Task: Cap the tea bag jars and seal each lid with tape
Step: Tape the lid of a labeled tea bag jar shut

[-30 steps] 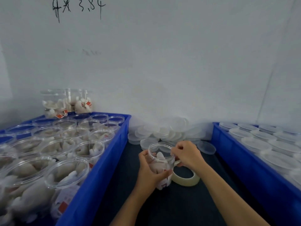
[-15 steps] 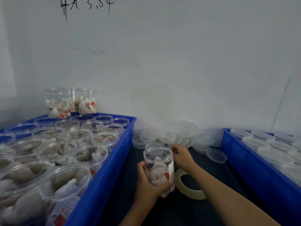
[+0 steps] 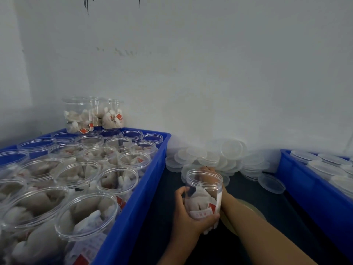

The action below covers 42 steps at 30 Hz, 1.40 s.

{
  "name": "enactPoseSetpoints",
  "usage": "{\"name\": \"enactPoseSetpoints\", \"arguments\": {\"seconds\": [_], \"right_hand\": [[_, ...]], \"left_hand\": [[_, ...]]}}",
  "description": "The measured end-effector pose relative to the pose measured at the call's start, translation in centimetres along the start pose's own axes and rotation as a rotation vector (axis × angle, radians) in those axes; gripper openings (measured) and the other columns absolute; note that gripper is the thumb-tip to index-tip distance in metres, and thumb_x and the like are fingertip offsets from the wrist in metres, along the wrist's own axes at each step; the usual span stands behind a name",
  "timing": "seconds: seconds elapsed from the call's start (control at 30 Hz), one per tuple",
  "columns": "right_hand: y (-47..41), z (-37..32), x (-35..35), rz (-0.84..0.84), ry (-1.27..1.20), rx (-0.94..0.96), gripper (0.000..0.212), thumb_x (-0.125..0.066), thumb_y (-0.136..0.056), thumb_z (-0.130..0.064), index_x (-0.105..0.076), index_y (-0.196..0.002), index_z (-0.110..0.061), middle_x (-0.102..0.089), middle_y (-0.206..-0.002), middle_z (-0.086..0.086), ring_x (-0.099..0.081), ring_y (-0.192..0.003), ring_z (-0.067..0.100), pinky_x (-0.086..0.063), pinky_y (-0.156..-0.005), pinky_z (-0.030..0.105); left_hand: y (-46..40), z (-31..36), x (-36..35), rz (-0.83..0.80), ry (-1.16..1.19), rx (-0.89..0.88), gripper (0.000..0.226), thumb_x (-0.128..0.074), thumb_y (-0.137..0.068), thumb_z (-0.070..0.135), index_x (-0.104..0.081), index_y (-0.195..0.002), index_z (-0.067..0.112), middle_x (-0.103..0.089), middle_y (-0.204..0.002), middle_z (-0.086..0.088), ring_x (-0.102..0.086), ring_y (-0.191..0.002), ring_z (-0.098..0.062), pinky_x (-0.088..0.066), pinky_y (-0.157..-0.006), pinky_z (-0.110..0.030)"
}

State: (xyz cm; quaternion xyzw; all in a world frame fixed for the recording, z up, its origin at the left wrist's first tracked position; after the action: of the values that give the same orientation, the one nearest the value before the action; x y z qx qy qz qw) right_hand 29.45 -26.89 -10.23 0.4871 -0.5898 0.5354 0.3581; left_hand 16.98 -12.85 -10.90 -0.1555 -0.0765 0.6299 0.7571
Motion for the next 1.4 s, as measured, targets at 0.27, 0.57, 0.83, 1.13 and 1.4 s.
{"name": "enactPoseSetpoints", "arguments": {"seconds": [0.27, 0.57, 0.83, 1.13, 1.4], "right_hand": [[1.5, 0.0, 4.1, 0.102, -0.202, 0.026, 0.015, -0.065, -0.087, -0.026, -0.051, -0.086, -0.02, -0.049, -0.094, -0.005, -0.047, -0.086, 0.01, -0.044, -0.084, 0.027], [7.4, 3.0, 9.6, 0.419, -0.88, -0.269, 0.007, -0.053, -0.095, -0.006, -0.05, -0.1, -0.01, -0.065, -0.094, 0.011, -0.065, -0.09, 0.024, -0.054, -0.077, 0.037], [17.9, 5.4, 6.9, 0.46, -1.833, -0.672, 0.021, -0.047, -0.098, -0.014, -0.06, -0.115, -0.013, -0.057, -0.099, 0.005, -0.055, -0.086, 0.018, -0.05, -0.081, 0.036], [19.2, 0.9, 7.3, 0.162, -1.841, -0.412, 0.043, -0.058, -0.085, -0.032, -0.059, -0.123, -0.013, -0.067, -0.114, 0.009, -0.064, -0.096, 0.023, -0.048, -0.091, 0.044], [19.6, 0.2, 10.0, 0.307, -1.492, -0.204, 0.047, -0.063, -0.08, -0.029, -0.056, -0.126, -0.028, -0.064, -0.122, 0.003, -0.065, -0.107, 0.024, -0.055, -0.078, 0.038]], "left_hand": [[-0.2, -0.6, 0.3, 0.005, -0.008, 0.002, 0.085, -0.091, -0.058, 0.011, -0.039, -0.118, 0.041, -0.055, -0.114, 0.008, -0.062, -0.099, 0.005, -0.055, -0.071, -0.017], [0.4, -0.3, 0.9, 0.031, -0.021, 0.012, 0.086, -0.091, -0.058, 0.013, -0.041, -0.121, 0.044, -0.051, -0.122, 0.013, -0.062, -0.101, -0.006, -0.056, -0.074, -0.021], [0.7, 0.7, -0.3, -0.078, -0.085, -0.054, 0.089, -0.093, -0.055, 0.012, -0.046, -0.129, 0.032, -0.056, -0.122, 0.009, -0.062, -0.101, 0.001, -0.056, -0.076, -0.02], [1.5, 2.1, -0.9, -0.088, -0.246, -0.135, 0.089, -0.094, -0.055, 0.023, -0.047, -0.128, 0.04, -0.053, -0.126, 0.011, -0.06, -0.106, -0.007, -0.056, -0.084, -0.028], [3.0, 4.2, -2.0, -0.193, -0.502, -0.318, 0.092, -0.09, -0.057, 0.04, -0.036, -0.128, 0.059, -0.045, -0.125, 0.023, -0.046, -0.114, 0.007, -0.041, -0.096, -0.011]]}}
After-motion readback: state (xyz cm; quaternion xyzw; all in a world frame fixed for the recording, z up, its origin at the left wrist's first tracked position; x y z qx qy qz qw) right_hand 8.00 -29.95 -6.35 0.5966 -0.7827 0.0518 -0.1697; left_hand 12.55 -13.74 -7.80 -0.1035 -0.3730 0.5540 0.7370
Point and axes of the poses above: each hand's wrist, its own y-axis away from the middle knuckle, its own x-axis out of the back of the hand, z = x × y, the point moved 8 cm from there along -y, towards the middle knuckle
